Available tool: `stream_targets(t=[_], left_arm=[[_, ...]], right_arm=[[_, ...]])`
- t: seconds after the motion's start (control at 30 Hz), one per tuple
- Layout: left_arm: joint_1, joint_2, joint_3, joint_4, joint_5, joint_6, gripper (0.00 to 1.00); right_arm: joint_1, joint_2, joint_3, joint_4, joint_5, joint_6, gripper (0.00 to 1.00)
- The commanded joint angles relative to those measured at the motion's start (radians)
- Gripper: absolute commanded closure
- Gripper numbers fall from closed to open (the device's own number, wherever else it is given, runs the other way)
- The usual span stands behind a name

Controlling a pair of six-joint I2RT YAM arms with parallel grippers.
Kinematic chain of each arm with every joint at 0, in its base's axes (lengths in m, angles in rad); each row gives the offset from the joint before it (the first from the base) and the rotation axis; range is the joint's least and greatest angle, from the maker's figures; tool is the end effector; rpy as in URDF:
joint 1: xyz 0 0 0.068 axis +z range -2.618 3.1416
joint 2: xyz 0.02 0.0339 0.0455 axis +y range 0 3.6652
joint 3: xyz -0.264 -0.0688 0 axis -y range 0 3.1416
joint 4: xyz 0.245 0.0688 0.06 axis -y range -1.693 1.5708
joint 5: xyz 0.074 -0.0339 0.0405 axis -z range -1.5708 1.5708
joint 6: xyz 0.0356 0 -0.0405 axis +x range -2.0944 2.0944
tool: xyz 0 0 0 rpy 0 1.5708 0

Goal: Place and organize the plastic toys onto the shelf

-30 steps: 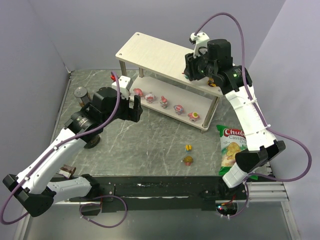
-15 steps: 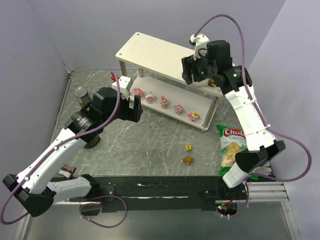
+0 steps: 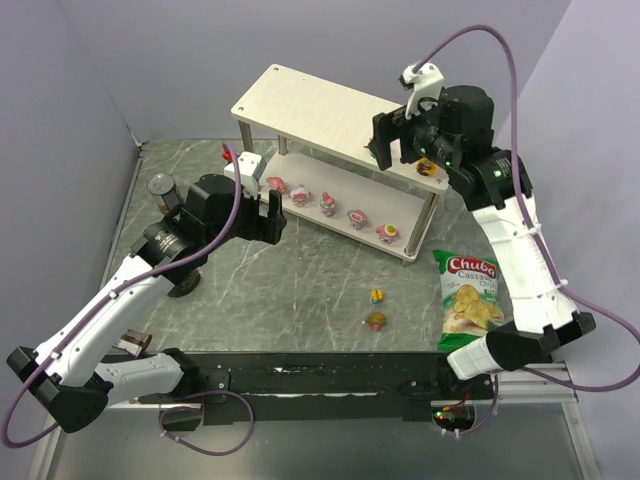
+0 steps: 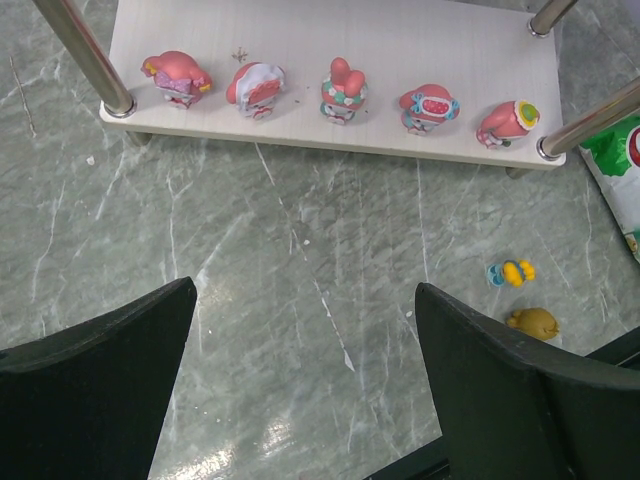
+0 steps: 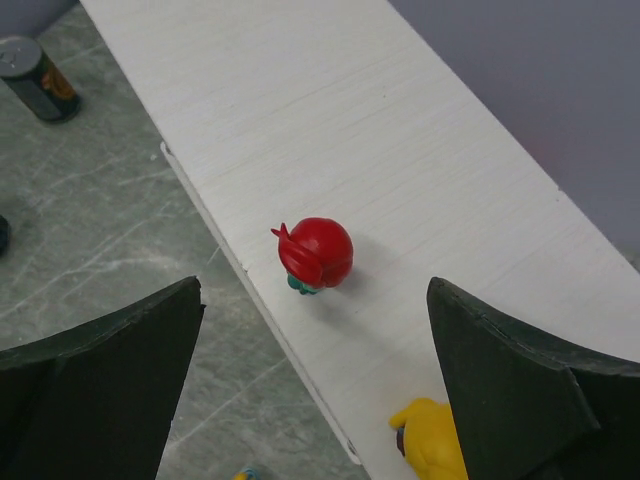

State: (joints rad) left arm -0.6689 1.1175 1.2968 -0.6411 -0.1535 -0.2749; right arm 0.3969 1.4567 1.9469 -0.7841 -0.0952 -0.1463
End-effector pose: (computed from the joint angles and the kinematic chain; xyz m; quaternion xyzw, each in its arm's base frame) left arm 0.1858 -0.1399 0.4049 0.1263 0.8392 -0.1806 0.4972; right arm 0.2593 0.1124 0.5124 -0.2425 0.7651 0.1123 0.5858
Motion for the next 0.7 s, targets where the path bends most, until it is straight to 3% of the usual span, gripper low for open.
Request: stream_targets(t=[0.0,0.27,0.37,0.67], left_arm=[[0.005,-0.015,0.001,0.027,0.025,-0.010,0.04],[0.005,-0.031,-0.024,0.038,0.037,-0.029,0.04],[0.006,-0.036,-0.045,0.053,0.035,-0.040,0.04],[0.006,-0.045,-0.108,0.129,0.065,-0.084,0.04]], right_arm=[[0.006,-0.073,0.027,0.060,-0.021,0.022,0.00],[0.013,-0.194,-0.023,-0.029,-0.087,0.111,0.00],[0.042,-0.245,-0.045,-0.162,-0.074,0.174,0.01],[0.241,-0.545,-0.429,-0.210,0.031,0.359,0.06]])
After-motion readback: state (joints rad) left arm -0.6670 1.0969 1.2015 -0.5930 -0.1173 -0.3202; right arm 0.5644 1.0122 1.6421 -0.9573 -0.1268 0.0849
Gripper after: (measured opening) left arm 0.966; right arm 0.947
